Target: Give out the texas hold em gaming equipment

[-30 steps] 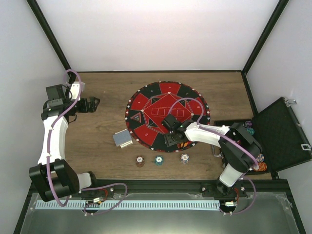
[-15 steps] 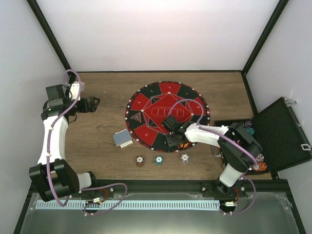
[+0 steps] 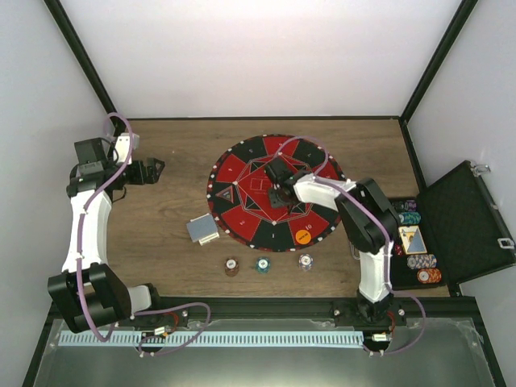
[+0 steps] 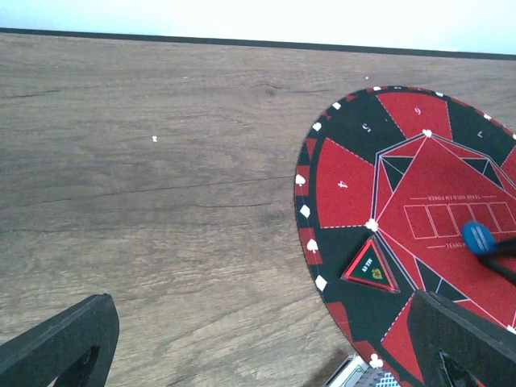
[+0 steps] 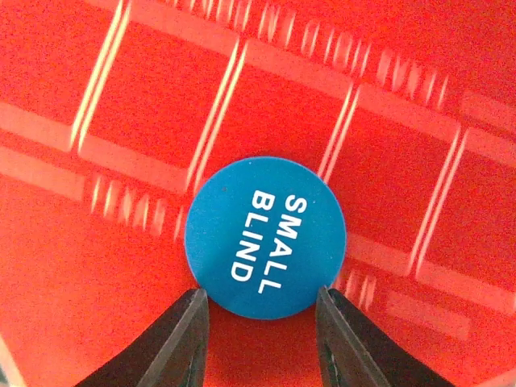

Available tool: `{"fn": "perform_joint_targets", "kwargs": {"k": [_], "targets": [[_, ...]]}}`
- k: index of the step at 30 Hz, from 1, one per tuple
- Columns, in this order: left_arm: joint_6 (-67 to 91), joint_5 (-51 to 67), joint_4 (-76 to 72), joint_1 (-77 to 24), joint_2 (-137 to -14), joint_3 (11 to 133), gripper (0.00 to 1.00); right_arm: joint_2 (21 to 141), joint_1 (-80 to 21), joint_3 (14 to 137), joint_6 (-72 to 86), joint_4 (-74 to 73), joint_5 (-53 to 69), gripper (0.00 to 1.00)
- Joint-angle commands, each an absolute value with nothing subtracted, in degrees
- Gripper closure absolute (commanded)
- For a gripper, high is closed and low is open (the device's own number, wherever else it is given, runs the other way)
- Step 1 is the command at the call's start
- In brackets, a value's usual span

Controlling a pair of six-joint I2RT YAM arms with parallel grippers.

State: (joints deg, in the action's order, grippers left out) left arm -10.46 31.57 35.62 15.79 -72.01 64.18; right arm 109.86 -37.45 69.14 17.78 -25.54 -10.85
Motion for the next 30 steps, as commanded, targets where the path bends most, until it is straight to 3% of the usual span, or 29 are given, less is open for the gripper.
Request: {"fn": "perform_joint_targets", "kwargs": {"k": [1, 10, 16, 23, 27, 30], "targets": [[-10.1, 32.3, 36.8, 16.1, -73.0, 65.7, 0.0, 117.7, -32.7, 80.2, 13.5, -23.7, -12.3, 0.63], [-11.5, 31.6, 38.9, 16.1, -75.2, 68.5, 0.0, 134.1, -28.0, 107.7, 12.0, -30.2, -12.8, 0.62], [-11.5, 32.6, 39.2, 16.2, -75.4, 67.8, 0.0, 143.4, -27.4, 119.1, 11.7, -34.3, -10.4, 0.61], [-11.3, 32.9, 39.0, 16.1, -75.1, 67.1, 0.0, 138.0, -27.4, 116.8, 11.8, -35.6, -10.3, 0.55], [-11.2, 33.0, 38.8, 16.1, -74.6, 66.7, 0.0, 129.5, -27.4, 108.1, 11.5, -32.7, -10.7, 0.32], [-11.1, 33.0, 38.5, 16.1, -74.1, 66.4, 0.0, 125.6, -27.4, 102.5, 11.8, -32.1, -9.7, 0.27]]}}
